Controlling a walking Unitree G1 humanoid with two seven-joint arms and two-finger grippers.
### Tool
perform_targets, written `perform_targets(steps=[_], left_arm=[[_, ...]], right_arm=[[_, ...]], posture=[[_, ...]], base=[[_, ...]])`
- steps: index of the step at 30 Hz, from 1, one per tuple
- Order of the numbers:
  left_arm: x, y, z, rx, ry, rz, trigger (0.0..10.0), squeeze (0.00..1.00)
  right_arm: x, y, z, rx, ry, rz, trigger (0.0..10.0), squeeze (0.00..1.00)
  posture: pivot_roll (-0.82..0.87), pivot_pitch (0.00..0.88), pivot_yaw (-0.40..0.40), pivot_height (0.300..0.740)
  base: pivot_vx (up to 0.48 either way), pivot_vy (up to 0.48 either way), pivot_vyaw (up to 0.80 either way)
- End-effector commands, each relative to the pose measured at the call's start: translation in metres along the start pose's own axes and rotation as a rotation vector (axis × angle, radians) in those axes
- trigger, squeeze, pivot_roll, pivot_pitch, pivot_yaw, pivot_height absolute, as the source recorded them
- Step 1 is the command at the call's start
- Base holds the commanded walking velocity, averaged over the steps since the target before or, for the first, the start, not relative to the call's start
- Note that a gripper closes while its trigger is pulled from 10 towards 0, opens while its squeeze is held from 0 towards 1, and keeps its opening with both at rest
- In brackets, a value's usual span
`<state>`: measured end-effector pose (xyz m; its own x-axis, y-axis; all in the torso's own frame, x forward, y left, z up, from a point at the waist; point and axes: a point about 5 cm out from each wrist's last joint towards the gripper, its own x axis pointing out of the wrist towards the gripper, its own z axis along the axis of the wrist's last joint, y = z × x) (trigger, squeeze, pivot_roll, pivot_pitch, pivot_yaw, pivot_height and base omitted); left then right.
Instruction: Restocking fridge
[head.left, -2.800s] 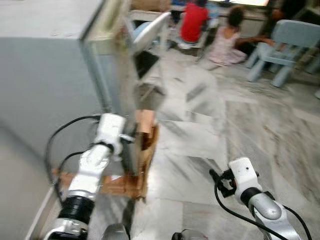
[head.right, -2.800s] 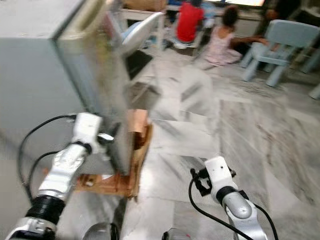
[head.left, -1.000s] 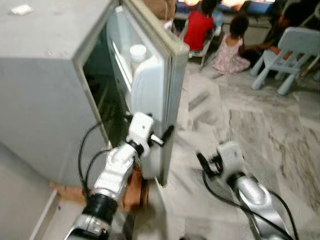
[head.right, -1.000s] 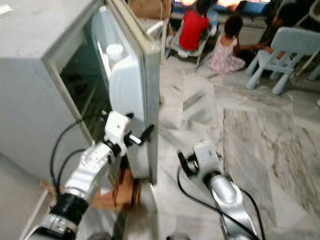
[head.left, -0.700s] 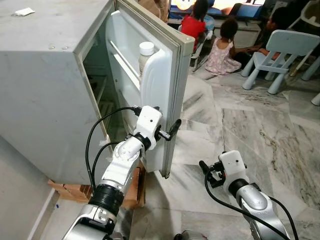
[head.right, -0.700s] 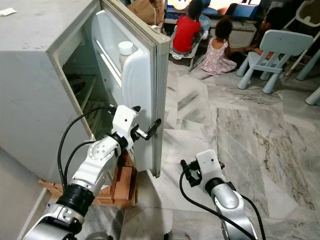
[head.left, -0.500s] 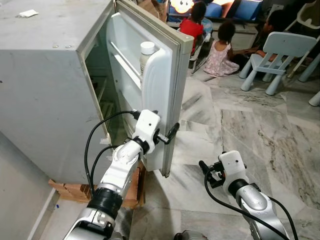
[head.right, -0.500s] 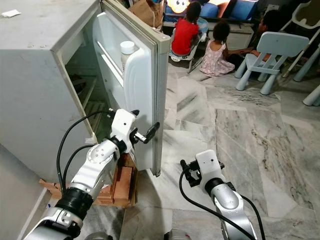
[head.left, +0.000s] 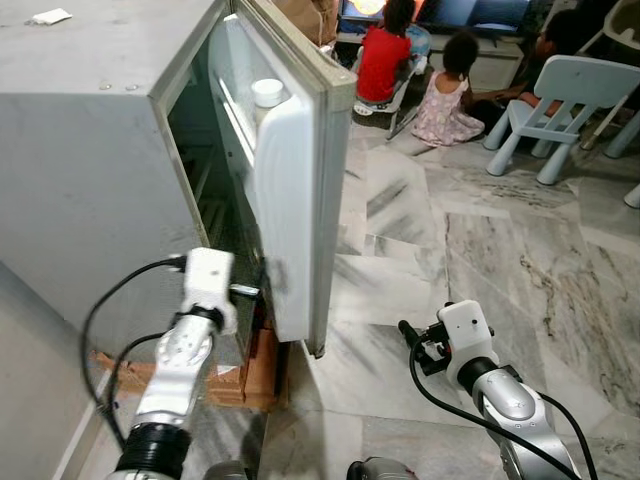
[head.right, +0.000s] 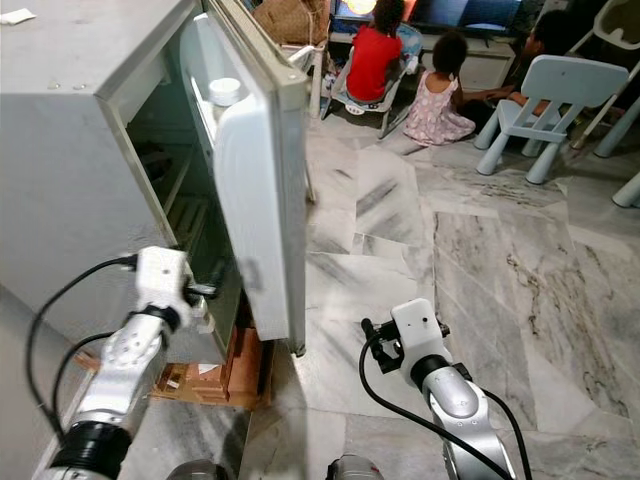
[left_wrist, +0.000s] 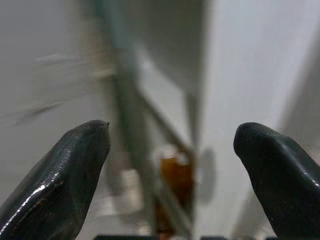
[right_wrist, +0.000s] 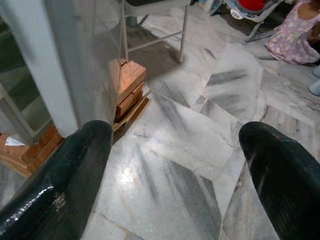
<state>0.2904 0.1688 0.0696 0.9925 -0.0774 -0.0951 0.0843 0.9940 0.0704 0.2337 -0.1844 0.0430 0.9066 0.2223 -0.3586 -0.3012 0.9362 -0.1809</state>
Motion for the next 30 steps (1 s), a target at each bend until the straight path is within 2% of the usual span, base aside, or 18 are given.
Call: perform_targets(steps=[1, 6, 13, 19, 22, 30], left_arm=[[0.000, 0.006, -0.003, -0.021, 0.020, 0.038, 10.0, 0.00], [-0.001, 0.017, 0.000, -0.048, 0.014, 0.076, 10.0, 0.00], [-0.004, 0.020, -0.001, -0.057, 0.018, 0.088, 10.0, 0.00], [-0.017, 0.015, -0.002, -0.107, 0.011, 0.040, 10.0, 0.00], [-0.025, 0.011, -0.003, -0.103, 0.011, 0.022, 10.0, 0.00], [-0.024, 0.007, -0.002, -0.123, 0.009, 0.007, 10.0, 0.00]], right_arm=[[0.000, -0.003, 0.000, -0.005, 0.004, -0.001, 10.0, 0.00], [0.000, -0.003, 0.000, -0.010, 0.006, 0.000, 10.0, 0.00], [0.000, -0.004, -0.001, -0.010, 0.009, 0.000, 10.0, 0.00], [0.000, -0.004, -0.001, -0.009, 0.012, -0.001, 10.0, 0.00], [0.001, -0.004, -0.002, -0.008, 0.015, 0.002, 10.0, 0.00], [0.004, -0.004, -0.001, -0.011, 0.016, 0.010, 10.0, 0.00]], posture=[[-0.03, 0.053, -0.036, 0.740], [-0.04, 0.054, -0.041, 0.740], [-0.04, 0.056, -0.042, 0.740], [-0.03, 0.059, -0.043, 0.740], [-0.02, 0.060, -0.046, 0.740], [-0.03, 0.055, -0.049, 0.740]], base=[[0.000, 0.000, 0.00], [0.000, 0.000, 0.00], [0.000, 0.000, 0.00], [0.000, 0.000, 0.00], [0.000, 0.000, 0.00], [0.000, 0.000, 0.00]])
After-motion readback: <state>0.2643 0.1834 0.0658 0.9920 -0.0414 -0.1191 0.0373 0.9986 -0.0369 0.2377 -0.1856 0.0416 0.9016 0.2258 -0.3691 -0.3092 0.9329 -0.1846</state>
